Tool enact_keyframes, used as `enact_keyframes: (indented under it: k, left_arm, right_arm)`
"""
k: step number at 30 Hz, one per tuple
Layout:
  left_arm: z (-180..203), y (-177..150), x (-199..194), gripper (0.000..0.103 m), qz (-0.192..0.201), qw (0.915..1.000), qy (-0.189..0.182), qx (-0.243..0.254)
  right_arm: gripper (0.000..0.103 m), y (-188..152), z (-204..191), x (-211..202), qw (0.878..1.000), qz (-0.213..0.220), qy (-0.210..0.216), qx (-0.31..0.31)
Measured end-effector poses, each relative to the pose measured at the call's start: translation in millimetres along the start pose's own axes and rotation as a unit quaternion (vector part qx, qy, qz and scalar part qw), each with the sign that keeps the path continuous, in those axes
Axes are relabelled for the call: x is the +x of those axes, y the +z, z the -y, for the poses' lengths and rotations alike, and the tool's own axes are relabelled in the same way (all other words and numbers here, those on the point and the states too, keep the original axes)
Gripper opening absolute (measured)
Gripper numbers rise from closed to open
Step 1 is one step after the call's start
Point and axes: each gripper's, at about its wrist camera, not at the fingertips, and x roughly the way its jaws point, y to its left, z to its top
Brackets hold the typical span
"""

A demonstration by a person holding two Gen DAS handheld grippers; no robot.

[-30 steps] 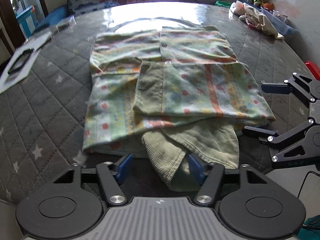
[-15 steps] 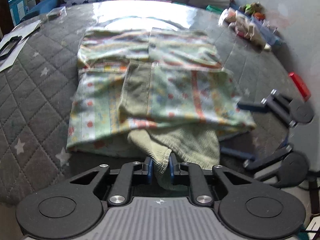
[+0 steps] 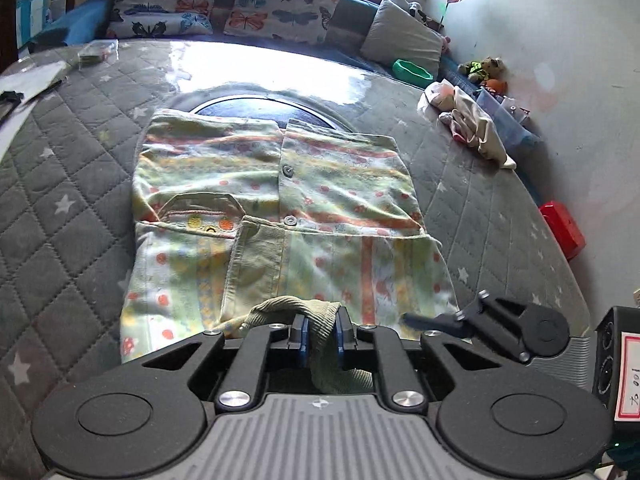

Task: Fold clothes
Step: 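Grasp the corduroy hem with the left gripper while the right gripper grasps the hem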

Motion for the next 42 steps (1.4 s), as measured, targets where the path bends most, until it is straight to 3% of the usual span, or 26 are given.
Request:
enact_keyframes:
  k: [3,6,8,9,10,17,21,23,25,28,31,37,42]
  left_arm:
    - [-3.6,-1.4,-3.0,0.021,0.007,0.9998,-0.012,0.012]
    - [-9.2,-7.5,-16.4,0.032,0.03,0.9988,-0.024,0.03]
    - [-13.3,-14.6,-28.5,0.05,0.053,0.9968,-0.024,0.054]
    - [-15.2,-19.0,-33.9,0.065,0.064,0.9955,-0.019,0.068]
    - [-16.8,-24.0,-38.6,0.074,0.074,0.9938,-0.012,0.081]
    - [-19.2,-49.5,-39.7,0.074,0.113,0.9738,0.046,0.192]
    - [-18.0,-56.2,-20.2,0.07,0.113,0.9565,0.079,0.257]
    - [-18.4,-60.3,-12.5,0.059,0.115,0.9476,0.085,0.286]
    - [-20.2,-62.5,-4.9,0.03,0.111,0.9428,0.092,0.301]
    - [-25.4,-65.2,0.6,0.012,0.109,0.9431,0.097,0.299]
    - [-25.2,-71.1,-4.7,0.007,0.114,0.9432,0.096,0.297]
    - [-18.8,-85.5,-29.2,0.005,0.12,0.9459,0.079,0.291]
    - [-6.0,-111.5,-66.5,0.005,0.106,0.951,0.04,0.288]
  right_arm:
    - [0.026,7.8,8.8,9.0,0.999,-0.001,0.013,0.035]
    - [0.017,13.6,21.5,10.7,0.997,0.001,0.028,0.077]
    - [0.016,16.4,30.0,9.2,0.994,0.004,0.035,0.1]
    - [0.015,17.6,33.7,8.3,0.993,0.005,0.039,0.11]
    - [0.014,18.6,37.0,7.4,0.992,0.007,0.043,0.118]
    - [0.013,25.7,49.2,5.5,0.988,0.006,0.051,0.149]
    - [0.013,29.8,52.9,4.5,0.987,0.008,0.046,0.156]
    - [0.013,30.8,53.9,4.3,0.987,0.008,0.043,0.157]
    - [0.011,31.4,54.3,4.2,0.987,0.009,0.041,0.158]
    - [0.01,31.7,51.1,3.0,0.988,0.013,0.04,0.15]
    - [0.009,30.4,44.9,-5.6,0.989,0.017,0.044,0.141]
    - [0.009,27.3,32.4,-25.6,0.991,0.025,0.053,0.123]
    - [0.009,20.8,16.2,-65.1,0.99,0.019,0.091,0.106]
